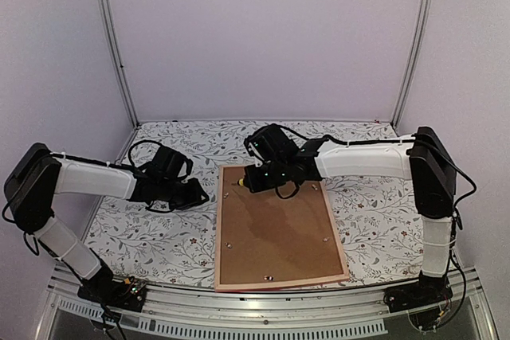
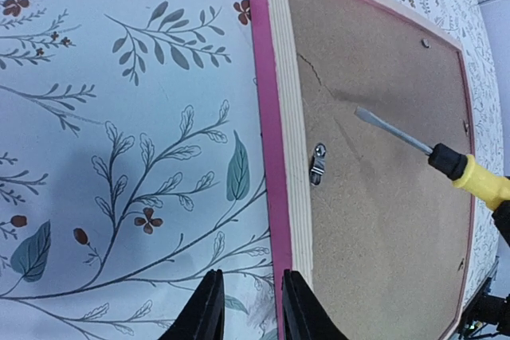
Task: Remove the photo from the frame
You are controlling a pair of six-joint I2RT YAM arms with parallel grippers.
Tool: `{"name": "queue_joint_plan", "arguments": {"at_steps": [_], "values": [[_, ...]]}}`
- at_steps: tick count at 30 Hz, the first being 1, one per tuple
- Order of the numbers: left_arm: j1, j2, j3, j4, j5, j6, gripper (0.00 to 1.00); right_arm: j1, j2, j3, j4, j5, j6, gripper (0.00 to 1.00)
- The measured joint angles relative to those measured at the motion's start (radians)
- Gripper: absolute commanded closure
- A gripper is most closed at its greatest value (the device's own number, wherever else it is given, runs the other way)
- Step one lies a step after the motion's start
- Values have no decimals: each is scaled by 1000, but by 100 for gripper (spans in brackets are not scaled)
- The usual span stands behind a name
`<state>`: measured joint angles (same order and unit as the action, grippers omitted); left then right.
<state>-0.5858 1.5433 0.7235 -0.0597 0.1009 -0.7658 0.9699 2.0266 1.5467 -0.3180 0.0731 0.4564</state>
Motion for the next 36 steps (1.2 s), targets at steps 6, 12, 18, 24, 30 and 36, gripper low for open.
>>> {"name": "queue_joint_plan", "arguments": {"at_steps": [6, 12, 18, 24, 30, 36], "values": [[0, -1, -3, 16, 0, -6, 72, 17, 41, 32, -16, -16, 0, 100], [0, -1, -3, 20, 3, -6, 72, 30, 58, 39, -18, -31, 0, 100], [2, -1, -3, 21, 9, -6, 73, 38, 70, 61, -25, -42, 0, 100], [2, 0, -3, 22, 17, -6, 73, 46, 73, 66, -28, -48, 0, 100], [2, 0, -3, 22, 19, -6, 73, 49, 73, 65, -37, -33, 1, 100], [2, 0, -3, 22, 19, -6, 73, 52, 72, 59, -37, -15, 19, 100]]}}
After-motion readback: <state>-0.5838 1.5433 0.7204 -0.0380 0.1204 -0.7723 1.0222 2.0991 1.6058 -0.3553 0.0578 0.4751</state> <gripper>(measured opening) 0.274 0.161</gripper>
